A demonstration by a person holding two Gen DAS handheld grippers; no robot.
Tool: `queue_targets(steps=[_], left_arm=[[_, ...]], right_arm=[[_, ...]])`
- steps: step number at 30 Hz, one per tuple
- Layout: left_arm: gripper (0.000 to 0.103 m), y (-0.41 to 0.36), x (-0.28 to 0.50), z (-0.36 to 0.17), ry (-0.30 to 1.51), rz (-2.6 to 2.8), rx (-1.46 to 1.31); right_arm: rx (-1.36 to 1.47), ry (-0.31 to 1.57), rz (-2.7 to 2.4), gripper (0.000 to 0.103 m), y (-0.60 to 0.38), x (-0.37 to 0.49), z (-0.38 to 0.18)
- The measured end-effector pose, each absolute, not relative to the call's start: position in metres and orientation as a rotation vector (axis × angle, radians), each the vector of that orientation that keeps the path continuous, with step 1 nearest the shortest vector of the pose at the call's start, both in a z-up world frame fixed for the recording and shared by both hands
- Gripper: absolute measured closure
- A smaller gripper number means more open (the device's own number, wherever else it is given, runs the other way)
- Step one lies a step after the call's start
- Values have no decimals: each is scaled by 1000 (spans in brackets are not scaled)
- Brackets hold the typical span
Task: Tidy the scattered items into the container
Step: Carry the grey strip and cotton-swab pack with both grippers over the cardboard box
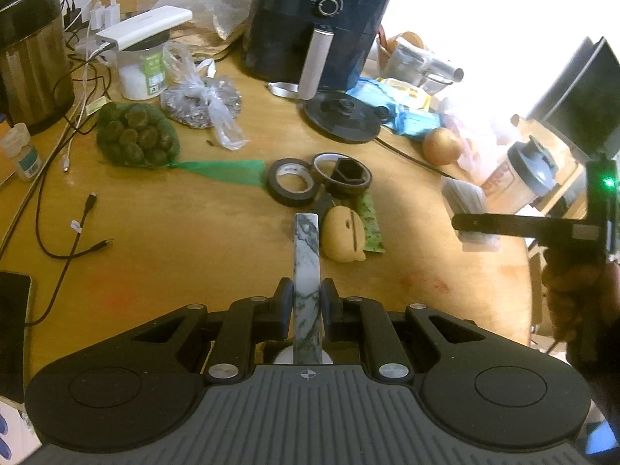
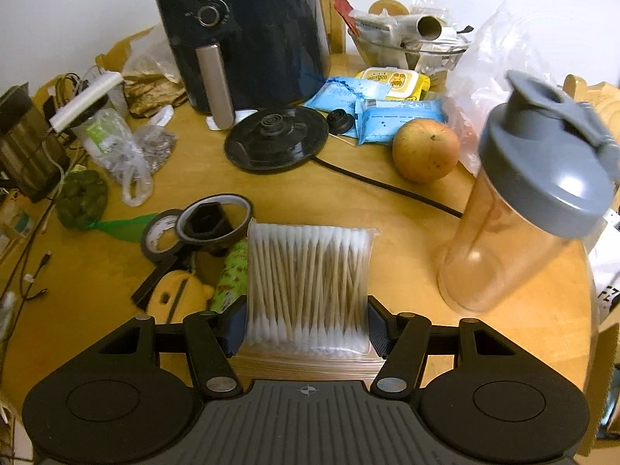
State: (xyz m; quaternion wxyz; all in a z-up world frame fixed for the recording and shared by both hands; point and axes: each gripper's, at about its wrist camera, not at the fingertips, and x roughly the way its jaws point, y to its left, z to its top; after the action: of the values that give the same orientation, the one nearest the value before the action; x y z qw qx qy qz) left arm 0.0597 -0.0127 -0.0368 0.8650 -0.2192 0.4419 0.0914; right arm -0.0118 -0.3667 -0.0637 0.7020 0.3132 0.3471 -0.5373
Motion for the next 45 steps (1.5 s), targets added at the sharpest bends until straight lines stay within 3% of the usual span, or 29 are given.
queue_targets(steps=[20, 45], left_arm=[[87, -53, 65, -30, 896, 82, -419], [87, -77, 45, -68, 1065, 29, -341]], right_arm=[[726, 675, -1170, 39, -287, -28, -12], [805, 721, -1101, 39, -238, -15, -40]])
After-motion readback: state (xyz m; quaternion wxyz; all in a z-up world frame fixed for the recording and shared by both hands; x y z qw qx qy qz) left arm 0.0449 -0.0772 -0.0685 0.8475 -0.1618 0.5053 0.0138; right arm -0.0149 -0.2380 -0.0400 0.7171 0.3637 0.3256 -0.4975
